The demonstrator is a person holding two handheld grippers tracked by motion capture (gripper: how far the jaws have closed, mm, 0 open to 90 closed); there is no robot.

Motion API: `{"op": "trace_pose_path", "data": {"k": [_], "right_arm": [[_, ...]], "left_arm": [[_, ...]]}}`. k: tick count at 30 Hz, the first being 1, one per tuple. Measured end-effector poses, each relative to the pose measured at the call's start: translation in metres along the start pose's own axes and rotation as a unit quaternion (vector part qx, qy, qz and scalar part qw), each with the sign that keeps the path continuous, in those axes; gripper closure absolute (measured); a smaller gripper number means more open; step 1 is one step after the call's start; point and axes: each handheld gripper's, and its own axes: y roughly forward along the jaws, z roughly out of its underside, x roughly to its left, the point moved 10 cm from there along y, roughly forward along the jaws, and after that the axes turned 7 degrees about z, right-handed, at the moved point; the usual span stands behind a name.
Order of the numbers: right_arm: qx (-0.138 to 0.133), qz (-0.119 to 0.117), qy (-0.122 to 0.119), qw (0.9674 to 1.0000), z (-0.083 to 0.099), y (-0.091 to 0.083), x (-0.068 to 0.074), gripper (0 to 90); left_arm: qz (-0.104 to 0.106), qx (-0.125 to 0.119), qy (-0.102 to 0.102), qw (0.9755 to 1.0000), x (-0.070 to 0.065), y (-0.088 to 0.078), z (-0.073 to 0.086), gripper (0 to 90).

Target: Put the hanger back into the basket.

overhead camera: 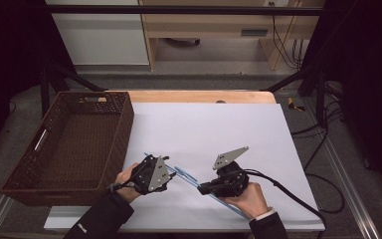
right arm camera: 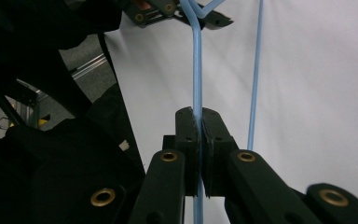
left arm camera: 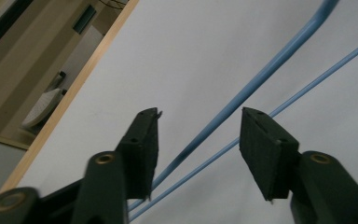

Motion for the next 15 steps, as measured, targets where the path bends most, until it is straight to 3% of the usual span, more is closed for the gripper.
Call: {"op": "trace_pose_path", "data": {"k": [7, 15], "right_arm": [[-0.003, -0.012, 0.003, 0.9999, -0.0004, -0.0008, 0.0028, 87.4], [-0.008, 0.0, 0.008, 0.9999, -0.0011, -0.0027, -0.003, 87.1]], "left_arm": [[0.0, 0.01, 0.025, 0.9996, -0.0007, 0.0033, 0.0024, 71.9], [-0.019, 0.023, 0.07, 0.9971, -0.0045, 0.0045, 0.0033, 79.9]]}}
